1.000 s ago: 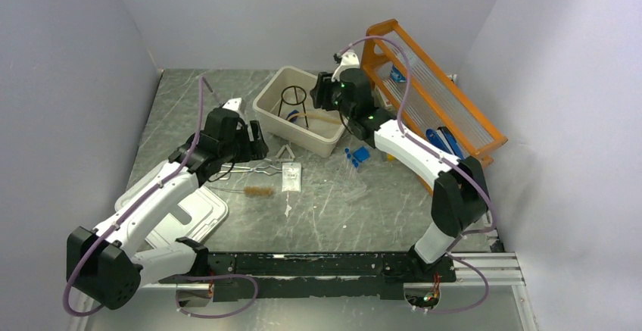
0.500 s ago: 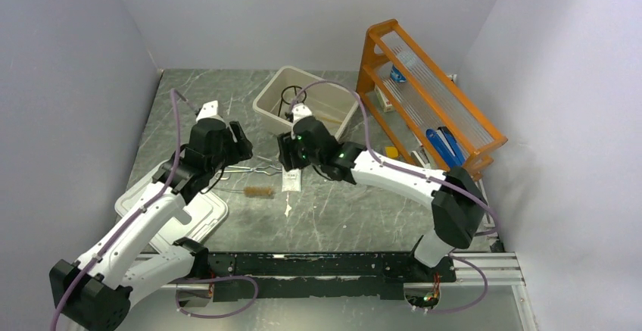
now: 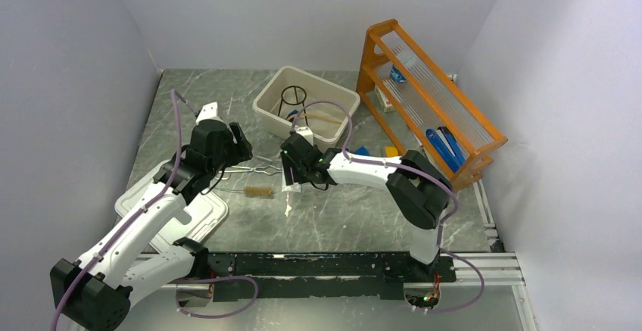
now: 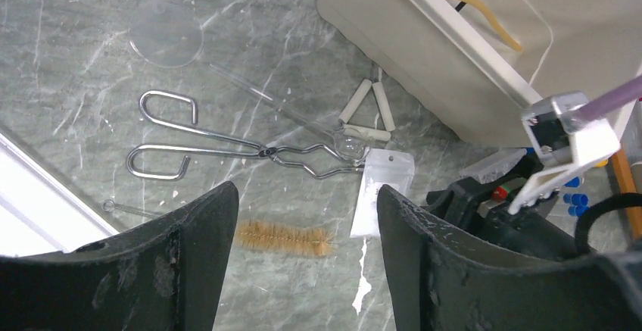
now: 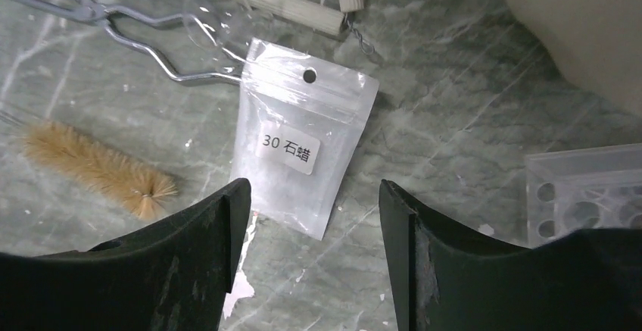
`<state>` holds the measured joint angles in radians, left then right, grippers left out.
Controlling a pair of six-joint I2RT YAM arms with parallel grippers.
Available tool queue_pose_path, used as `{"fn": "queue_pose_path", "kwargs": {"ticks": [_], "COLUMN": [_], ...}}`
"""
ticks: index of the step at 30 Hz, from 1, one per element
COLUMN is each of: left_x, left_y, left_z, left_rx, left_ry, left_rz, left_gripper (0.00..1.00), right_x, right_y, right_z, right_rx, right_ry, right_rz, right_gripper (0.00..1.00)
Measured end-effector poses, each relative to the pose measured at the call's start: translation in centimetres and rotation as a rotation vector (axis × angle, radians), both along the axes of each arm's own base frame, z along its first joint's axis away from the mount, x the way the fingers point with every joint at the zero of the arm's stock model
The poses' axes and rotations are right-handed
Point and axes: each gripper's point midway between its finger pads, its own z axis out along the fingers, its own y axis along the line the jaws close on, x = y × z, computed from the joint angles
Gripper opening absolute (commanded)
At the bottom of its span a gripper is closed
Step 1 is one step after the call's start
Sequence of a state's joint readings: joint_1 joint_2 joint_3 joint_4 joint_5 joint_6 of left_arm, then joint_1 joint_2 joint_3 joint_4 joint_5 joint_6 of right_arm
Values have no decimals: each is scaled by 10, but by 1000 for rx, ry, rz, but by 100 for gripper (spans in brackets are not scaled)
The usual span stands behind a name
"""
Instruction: Organize the chemistry lab equipment
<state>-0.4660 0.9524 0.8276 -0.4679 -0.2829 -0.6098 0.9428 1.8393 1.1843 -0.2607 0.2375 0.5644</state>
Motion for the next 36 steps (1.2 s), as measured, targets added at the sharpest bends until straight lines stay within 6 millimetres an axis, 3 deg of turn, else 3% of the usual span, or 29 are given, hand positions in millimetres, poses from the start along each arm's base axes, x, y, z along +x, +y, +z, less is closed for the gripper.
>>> {"fn": "queue_pose_path", "kwargs": {"ticks": [3,10,18,23,28,33,36], "left_x": [-1,-1,-1,-1,-1,-1,-1], "left_y": [0,-1,-1,-1,-1,0,1], "left_z": [-3,-4,-5,-5,-5,-3,-1], "left_rx": [2,0,2,2,2,2,3], "left_ry": [8,9,14,14,13,8,-1], "left_rz": [-3,-6,-7,-7,-7,-5,0], "left_gripper": [72,72,72,72,72,72,72], "right_x": [-3,-8,1,8,6,1,-2], "right_y": [1,15,23,27,26,27,27], "right_z": [-14,-20,-26,-26,-26,-8,27], "right_rx": [-9,41,34,10,-9,9,61], "right_ry": [33,76,83,71,58,35,-7], "right_rz": [-8,6,-25,-43,-42,-7,29], "right_gripper": [62,49,51,16,4,3,3]}}
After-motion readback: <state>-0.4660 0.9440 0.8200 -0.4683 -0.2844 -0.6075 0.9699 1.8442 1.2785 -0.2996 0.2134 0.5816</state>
